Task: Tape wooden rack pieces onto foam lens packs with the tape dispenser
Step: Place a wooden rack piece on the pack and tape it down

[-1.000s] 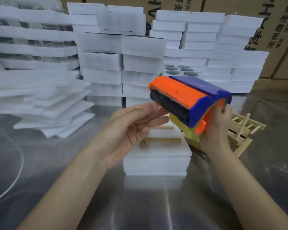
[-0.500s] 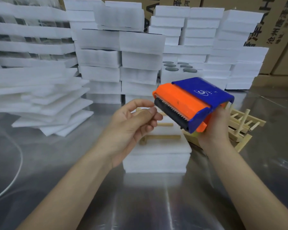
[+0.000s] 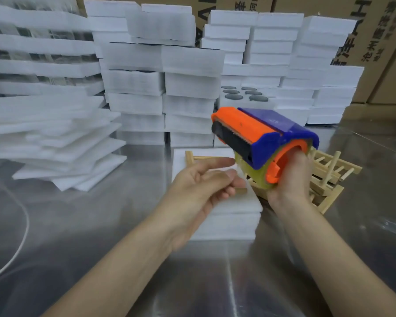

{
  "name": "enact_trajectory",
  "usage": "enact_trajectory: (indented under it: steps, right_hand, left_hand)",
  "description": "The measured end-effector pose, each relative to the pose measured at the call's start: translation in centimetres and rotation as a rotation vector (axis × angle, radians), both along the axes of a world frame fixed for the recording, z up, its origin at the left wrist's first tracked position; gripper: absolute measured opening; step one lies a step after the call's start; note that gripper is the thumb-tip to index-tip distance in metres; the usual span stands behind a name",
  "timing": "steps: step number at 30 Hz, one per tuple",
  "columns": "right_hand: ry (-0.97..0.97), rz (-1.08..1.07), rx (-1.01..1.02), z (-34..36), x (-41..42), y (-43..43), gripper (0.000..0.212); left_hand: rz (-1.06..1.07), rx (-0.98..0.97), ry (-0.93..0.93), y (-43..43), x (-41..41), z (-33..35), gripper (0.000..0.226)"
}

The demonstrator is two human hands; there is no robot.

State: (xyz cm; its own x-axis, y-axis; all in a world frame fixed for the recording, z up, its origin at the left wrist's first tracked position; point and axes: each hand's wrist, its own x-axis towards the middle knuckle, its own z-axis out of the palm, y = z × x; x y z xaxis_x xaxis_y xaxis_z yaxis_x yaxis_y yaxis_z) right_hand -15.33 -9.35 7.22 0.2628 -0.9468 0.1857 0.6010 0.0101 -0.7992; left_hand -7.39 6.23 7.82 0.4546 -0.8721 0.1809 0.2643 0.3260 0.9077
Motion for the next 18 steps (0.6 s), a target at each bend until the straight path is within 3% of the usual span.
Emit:
enact_trajectory:
  steps: [5, 9, 11, 15, 18]
  right_hand:
    - [0.003, 0.045, 0.026, 0.28, -0.16, -0.1, 0.038]
    - [0.04, 0.113, -0.023, 0.16, -0.09, 0.16, 0.051]
    - [0.034, 0.147, -0.021, 0.11, 0.08, 0.42, 0.056]
    - [0.001, 0.178, 0.015, 0.14, 0.24, 0.62, 0.059]
    - [-0.019, 0.253, 0.066, -0.47, 0.31, 0.38, 0.045]
  left_hand:
    - [0.078, -0.033, -0.032, 0.09, 0.22, 0.42, 0.024]
    - [0.163, 0.043, -0.294, 0.46, -0.07, 0.52, 0.006]
    - [0.219, 0.05, -0.358, 0.39, -0.06, 0.16, 0.013]
    - [0.203, 0.055, -0.309, 0.17, -0.25, 0.1, 0.014]
    - [0.135, 0.004, -0.217, 0.16, -0.52, 0.22, 0.012]
